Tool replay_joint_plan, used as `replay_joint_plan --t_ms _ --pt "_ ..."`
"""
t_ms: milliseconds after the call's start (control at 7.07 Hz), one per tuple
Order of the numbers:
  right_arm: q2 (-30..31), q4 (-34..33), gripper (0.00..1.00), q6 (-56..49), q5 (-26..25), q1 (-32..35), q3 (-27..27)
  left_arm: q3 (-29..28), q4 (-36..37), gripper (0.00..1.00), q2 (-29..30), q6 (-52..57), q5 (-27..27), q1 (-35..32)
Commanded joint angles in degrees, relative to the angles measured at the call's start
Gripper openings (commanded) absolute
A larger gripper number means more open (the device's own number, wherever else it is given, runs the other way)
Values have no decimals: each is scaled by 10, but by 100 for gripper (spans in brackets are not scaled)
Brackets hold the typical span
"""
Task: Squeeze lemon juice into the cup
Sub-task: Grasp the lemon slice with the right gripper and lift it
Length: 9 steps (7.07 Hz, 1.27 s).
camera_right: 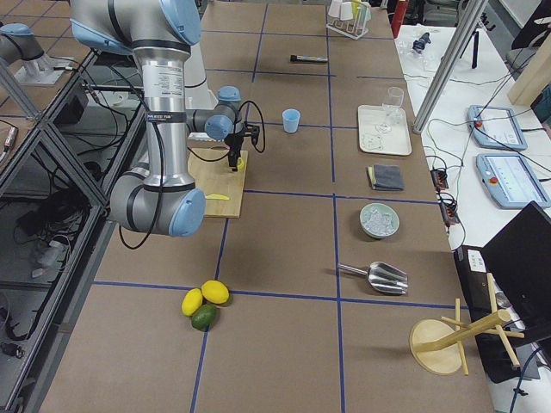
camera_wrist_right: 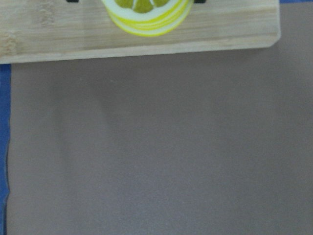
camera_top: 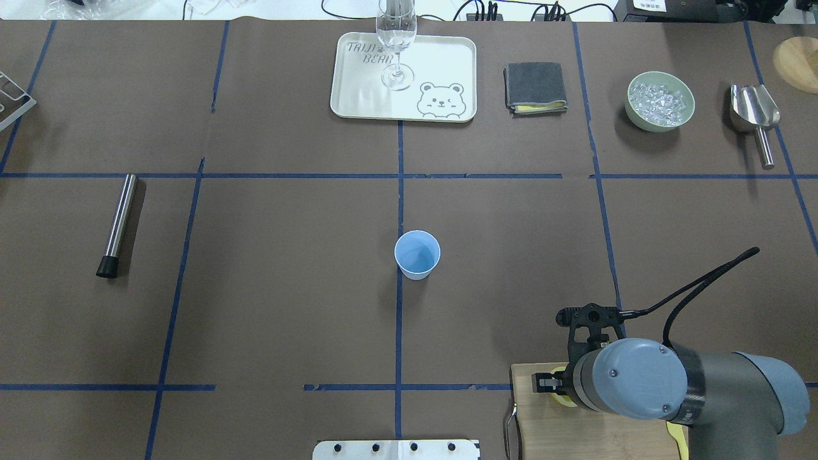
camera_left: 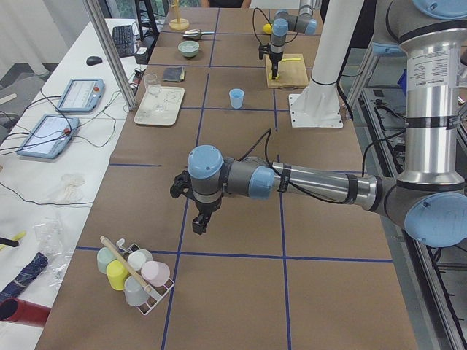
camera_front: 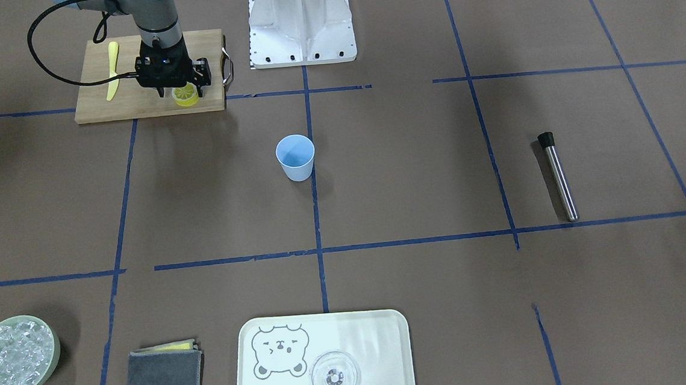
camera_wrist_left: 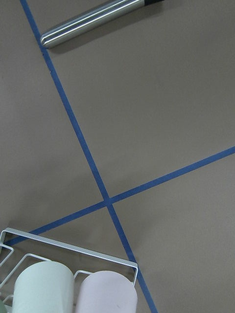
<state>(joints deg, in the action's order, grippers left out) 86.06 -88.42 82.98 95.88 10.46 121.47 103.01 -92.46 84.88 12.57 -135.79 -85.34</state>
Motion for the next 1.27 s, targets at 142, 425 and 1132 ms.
replay_joint_plan --t_ms 142,425,1132 --pt "0 1 41 1 0 0 2 1 0 100 -1 0 0 0" --pt "0 1 16 1 0 1 6 2 0 100 -1 0 0 0" --pt "15 -4 16 1 -1 5 45 4 0 100 -3 0 -1 -1"
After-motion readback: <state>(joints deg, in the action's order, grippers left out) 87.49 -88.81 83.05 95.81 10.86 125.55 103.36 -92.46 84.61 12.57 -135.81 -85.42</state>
